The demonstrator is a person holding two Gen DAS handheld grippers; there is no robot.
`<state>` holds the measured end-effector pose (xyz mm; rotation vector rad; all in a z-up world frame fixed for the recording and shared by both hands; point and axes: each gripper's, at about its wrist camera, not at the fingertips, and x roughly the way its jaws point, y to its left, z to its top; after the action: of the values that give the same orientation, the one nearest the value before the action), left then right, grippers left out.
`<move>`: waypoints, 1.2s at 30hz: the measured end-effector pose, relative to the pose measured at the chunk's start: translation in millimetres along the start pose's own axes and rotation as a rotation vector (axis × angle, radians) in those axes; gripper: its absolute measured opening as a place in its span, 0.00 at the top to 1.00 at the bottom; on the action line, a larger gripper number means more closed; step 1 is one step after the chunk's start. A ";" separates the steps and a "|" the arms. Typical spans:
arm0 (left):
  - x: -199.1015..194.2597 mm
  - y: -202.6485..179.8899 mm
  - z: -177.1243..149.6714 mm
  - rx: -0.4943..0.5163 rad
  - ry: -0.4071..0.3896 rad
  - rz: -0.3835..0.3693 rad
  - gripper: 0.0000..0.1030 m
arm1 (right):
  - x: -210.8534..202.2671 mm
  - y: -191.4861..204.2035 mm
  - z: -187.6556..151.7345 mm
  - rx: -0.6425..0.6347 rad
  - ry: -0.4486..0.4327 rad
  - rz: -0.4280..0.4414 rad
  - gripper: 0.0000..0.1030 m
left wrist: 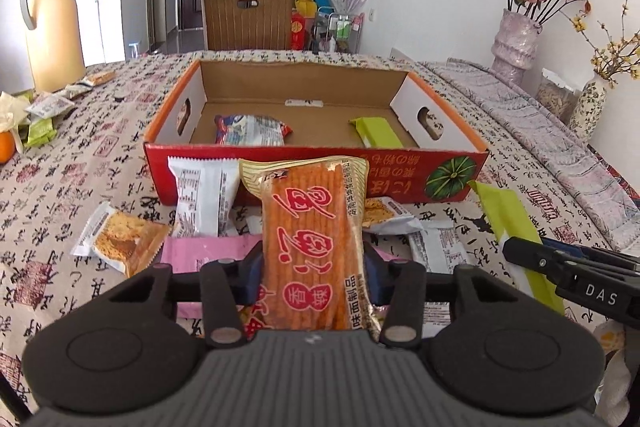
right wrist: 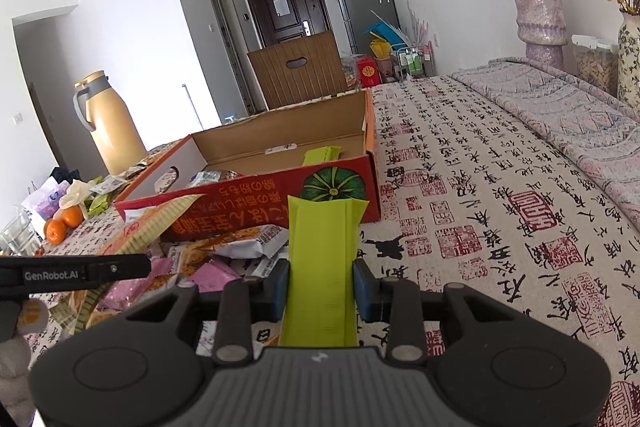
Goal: Organize snacks
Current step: 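Lift both packets over the box and release them inside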
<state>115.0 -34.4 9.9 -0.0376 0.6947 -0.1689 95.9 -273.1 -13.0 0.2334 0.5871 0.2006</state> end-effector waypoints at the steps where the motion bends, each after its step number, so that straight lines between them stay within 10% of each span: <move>1: -1.5 -0.2 0.9 0.002 -0.006 0.000 0.54 | -0.7 0.7 0.7 -0.002 -0.003 0.001 0.69; 36: 46.7 -8.4 118.3 0.066 -0.192 0.043 0.59 | 76.9 36.1 125.9 -0.097 -0.179 0.044 0.69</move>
<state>224.8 -53.1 72.0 0.0245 0.4980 -0.1450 225.7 -239.4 58.4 0.1687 0.3936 0.2469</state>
